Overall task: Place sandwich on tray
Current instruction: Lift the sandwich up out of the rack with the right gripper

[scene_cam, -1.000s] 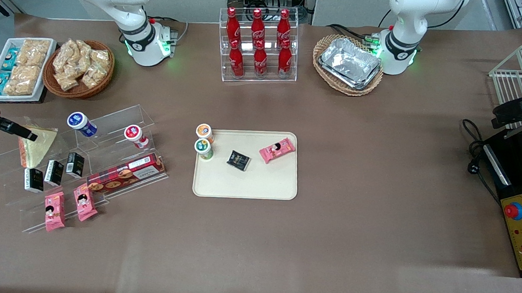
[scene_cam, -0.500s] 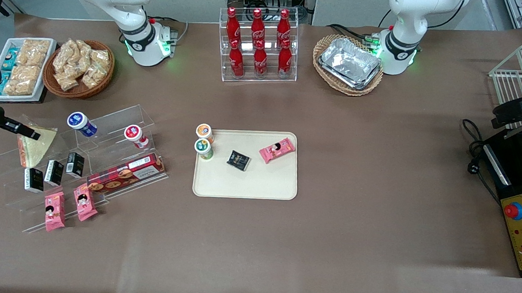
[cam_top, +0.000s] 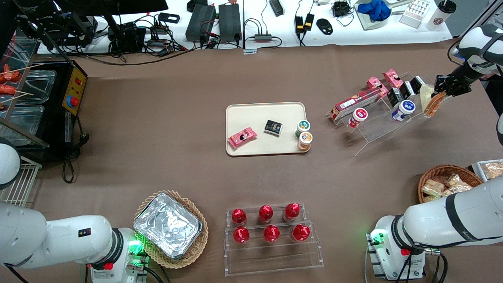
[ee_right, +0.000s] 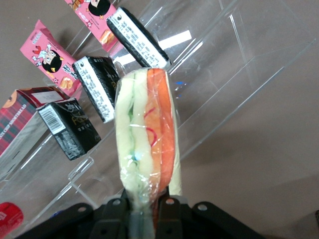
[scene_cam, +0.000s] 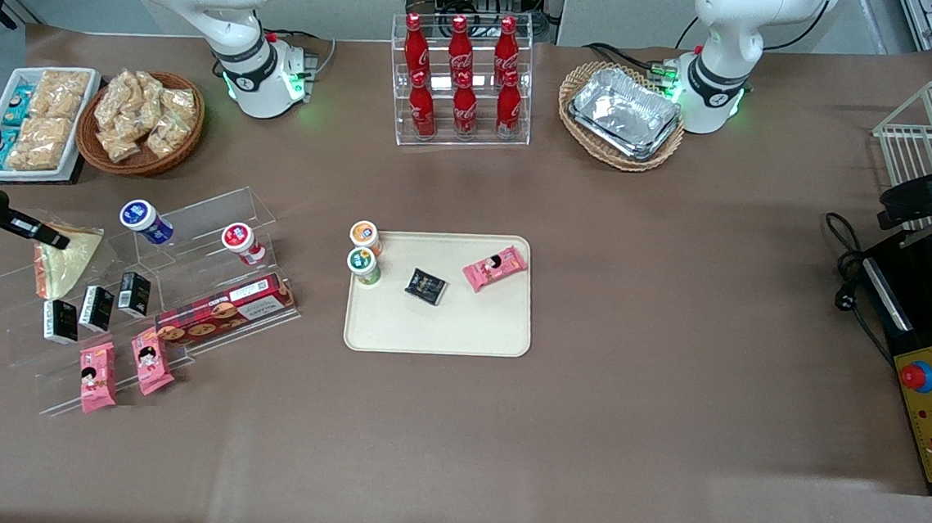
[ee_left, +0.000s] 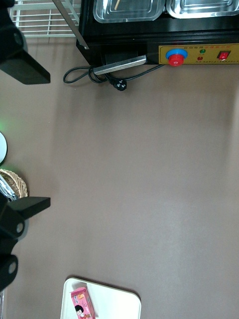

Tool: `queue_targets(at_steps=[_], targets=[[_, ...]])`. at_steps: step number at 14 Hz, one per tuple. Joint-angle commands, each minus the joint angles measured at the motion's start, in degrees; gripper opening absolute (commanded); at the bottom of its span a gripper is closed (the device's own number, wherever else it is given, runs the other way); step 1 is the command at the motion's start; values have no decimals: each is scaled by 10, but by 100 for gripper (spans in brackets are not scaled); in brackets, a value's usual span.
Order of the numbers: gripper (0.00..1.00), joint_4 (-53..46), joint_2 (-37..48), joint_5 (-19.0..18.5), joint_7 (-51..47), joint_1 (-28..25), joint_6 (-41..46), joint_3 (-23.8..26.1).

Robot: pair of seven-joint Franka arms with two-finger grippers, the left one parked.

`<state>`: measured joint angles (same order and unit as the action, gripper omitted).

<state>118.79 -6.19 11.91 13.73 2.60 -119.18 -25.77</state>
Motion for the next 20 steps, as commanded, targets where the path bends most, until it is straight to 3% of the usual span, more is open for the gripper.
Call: queue_targets(at_steps=[1,8,14,20], targets=[[0,-1,23,14,23,5,5,-2],[0,-91,29,-7,5,7,99,-21],[0,-146,28,-8,-231,-28,194,-4],[0,-167,35,-9,-486,-146,217,-1]])
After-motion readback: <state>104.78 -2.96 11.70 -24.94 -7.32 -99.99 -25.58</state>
